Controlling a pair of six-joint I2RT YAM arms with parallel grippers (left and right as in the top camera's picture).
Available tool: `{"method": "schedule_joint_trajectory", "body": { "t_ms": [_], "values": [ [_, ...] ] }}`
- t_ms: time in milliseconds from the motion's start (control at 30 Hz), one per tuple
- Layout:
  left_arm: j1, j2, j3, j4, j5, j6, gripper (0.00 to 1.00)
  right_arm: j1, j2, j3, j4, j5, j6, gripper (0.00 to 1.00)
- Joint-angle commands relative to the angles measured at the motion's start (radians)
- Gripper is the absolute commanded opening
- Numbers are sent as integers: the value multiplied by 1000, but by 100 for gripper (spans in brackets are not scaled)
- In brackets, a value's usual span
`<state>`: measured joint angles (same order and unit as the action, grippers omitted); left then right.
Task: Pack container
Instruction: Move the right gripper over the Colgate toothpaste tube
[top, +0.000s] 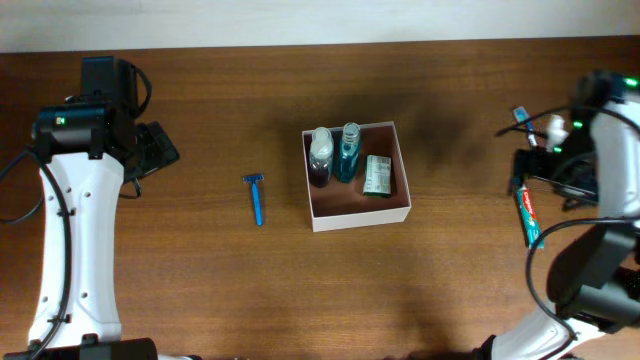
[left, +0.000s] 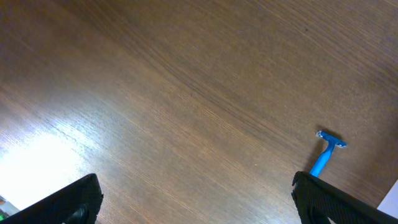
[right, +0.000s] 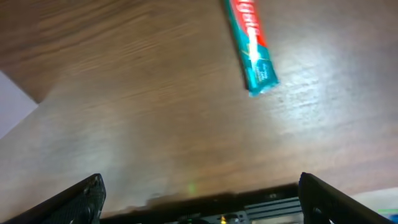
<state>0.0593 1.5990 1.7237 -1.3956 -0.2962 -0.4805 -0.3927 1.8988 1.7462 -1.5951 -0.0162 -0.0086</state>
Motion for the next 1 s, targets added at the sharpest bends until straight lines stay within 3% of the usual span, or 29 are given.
{"method": "schedule_joint_trajectory", "body": {
  "t_ms": [0, 367, 967],
  "values": [
    [2, 5, -3, -1, -7, -13, 99, -78, -17, -5, -16, -58, -11, 94],
    [2, 6, -3, -1, -7, -13, 99, -92, -17, -31, 34, 11, -30, 95],
    [2, 5, -3, -1, -7, -13, 99, -93, -13, -388, 552, 47, -273, 97]
  ]
}}
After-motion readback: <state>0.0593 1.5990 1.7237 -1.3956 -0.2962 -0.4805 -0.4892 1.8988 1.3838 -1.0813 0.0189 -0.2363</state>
